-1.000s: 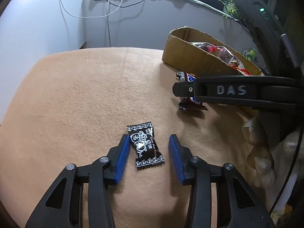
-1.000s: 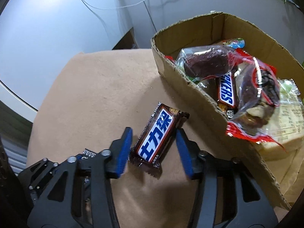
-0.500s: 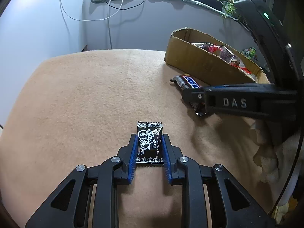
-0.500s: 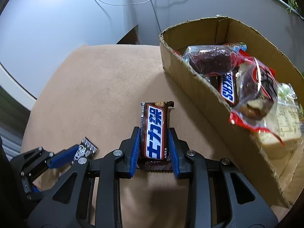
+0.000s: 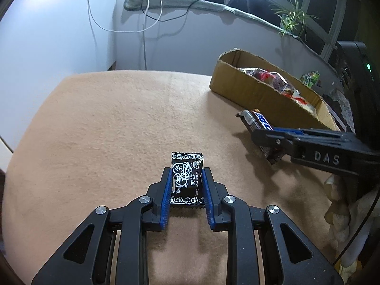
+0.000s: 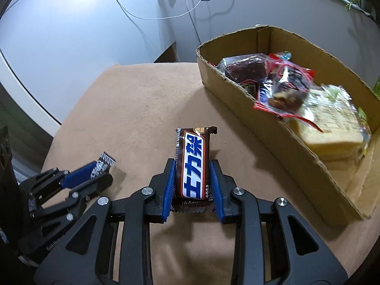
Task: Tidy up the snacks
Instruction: 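Lift the black candy packet and chocolate bar and carry both over the box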
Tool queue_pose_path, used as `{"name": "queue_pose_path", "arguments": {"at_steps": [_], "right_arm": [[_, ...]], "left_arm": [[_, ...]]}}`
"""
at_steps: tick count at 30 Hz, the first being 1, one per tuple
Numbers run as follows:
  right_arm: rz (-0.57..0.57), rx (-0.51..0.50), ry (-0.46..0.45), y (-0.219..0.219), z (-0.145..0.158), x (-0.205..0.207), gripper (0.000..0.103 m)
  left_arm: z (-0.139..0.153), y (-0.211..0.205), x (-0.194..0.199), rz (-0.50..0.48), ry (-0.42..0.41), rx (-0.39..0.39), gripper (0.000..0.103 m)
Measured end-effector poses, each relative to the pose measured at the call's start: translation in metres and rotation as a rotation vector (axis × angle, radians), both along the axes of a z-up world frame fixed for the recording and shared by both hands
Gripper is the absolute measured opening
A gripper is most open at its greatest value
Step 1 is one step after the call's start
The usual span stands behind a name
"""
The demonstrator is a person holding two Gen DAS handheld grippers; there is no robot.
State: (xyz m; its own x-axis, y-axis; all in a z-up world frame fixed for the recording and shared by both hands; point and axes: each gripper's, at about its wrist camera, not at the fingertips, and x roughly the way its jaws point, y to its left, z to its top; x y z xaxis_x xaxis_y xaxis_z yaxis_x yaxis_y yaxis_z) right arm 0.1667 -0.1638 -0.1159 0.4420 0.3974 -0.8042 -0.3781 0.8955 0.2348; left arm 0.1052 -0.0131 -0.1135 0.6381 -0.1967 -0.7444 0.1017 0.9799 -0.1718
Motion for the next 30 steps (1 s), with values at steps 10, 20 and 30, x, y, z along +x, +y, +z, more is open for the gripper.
{"name": "queue_pose_path", "arguments": {"at_steps": [10,20,30], "right_arm": [[-0.008,0.048,-0.036,-0.023,0.027,-0.017,0.03],[-0.03,0.074,-0.094,-0.046,0.056,-0.02,0.03],[-0.094,0.085,-0.133,-0.081,0.072,-0.019,0.03]], "left_arm": [[0.026,-0.006,-0.005,-0.014,-0.071,-0.012,0.023],[0.052,-0.02,0.001,-0.041,-0.141,-0.021,0.023],[0.067,-0.035,0.015,-0.079,-0.164,-0.049,0.023]]}}
